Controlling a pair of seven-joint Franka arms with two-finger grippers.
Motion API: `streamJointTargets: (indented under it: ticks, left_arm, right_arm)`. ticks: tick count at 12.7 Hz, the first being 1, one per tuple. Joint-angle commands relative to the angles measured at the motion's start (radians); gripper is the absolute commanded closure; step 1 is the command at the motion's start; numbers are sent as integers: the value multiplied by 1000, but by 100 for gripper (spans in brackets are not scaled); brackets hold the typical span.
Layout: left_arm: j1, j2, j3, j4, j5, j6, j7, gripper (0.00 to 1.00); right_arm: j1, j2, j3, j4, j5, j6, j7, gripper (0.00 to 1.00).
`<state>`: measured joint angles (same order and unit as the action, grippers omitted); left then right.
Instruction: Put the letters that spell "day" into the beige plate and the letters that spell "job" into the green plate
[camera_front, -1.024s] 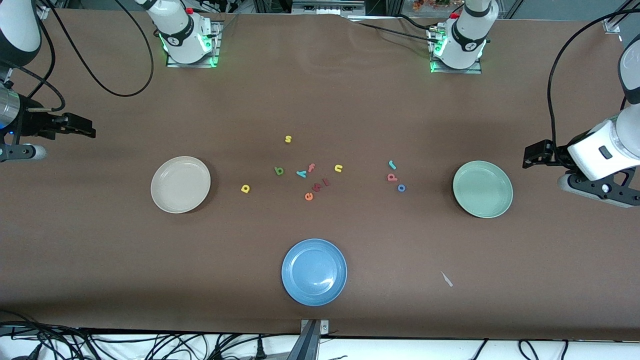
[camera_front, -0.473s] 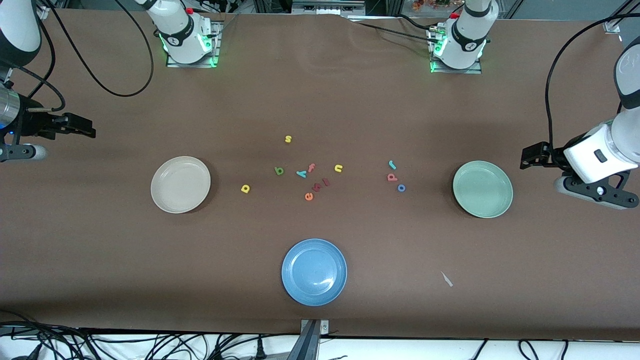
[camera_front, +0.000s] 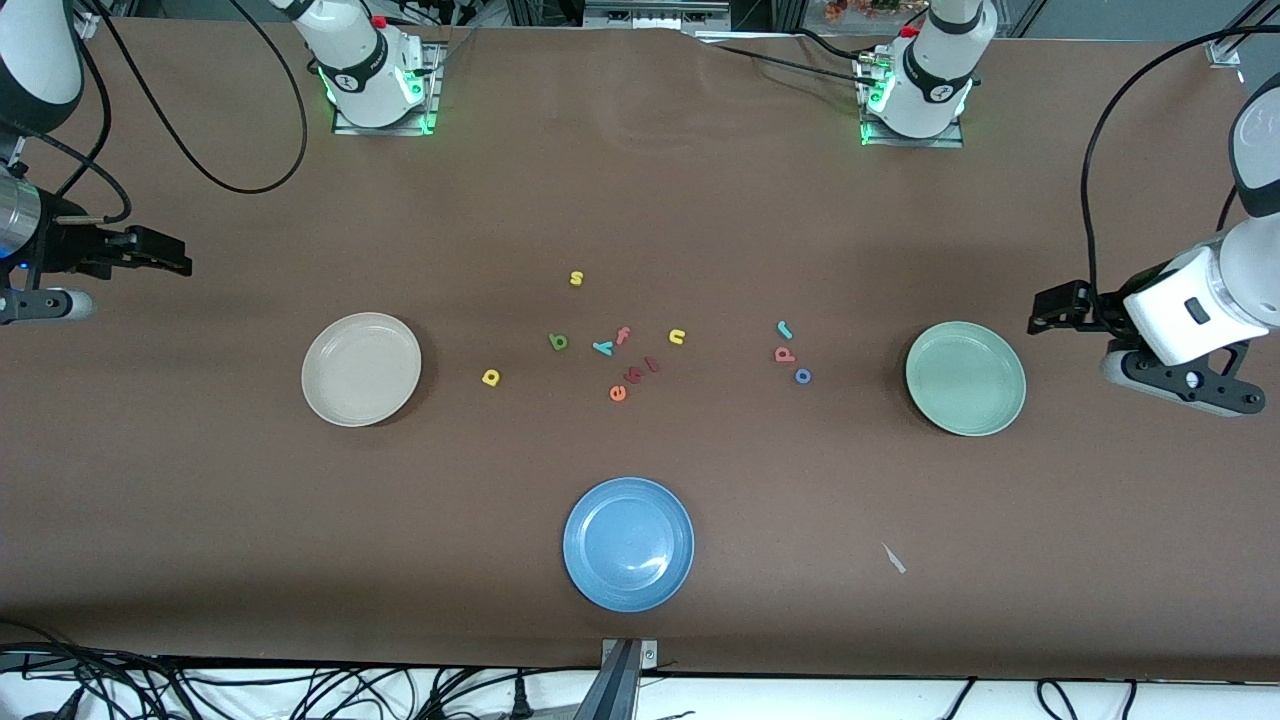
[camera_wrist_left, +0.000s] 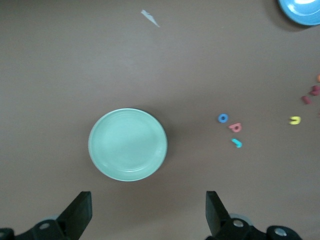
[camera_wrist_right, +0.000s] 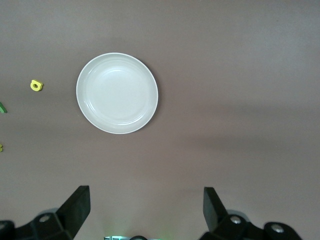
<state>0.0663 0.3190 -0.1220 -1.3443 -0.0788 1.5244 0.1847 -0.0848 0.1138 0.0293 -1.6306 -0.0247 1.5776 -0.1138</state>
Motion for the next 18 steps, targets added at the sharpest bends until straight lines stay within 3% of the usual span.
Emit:
streamJointTargets:
  ticks: [1, 4, 8, 11, 15, 18]
  left_arm:
    - [-44, 21, -10, -21, -67, -6, -138, 0]
    - [-167, 129, -10, -32, -65, 64, -345, 0]
    - [-217, 175, -11, -293, -53, 444, -491, 0]
    - [-235, 231, -10, -395, -52, 664, -637, 0]
    - [-298, 319, -11, -420, 80, 733, -846, 3]
    - [-303, 315, -12, -478, 80, 796, -855, 18]
  right_arm:
    - [0, 10, 0, 17, 14, -10, -14, 0]
    - [2, 15, 1, 17, 14, -10, -15, 0]
    - [5, 15, 6, 17, 15, -7, -12, 0]
    - [8, 23, 9, 18, 55, -1, -1, 0]
    - [54, 47, 9, 18, 71, 36, 32, 0]
    - [77, 56, 9, 18, 69, 47, 57, 0]
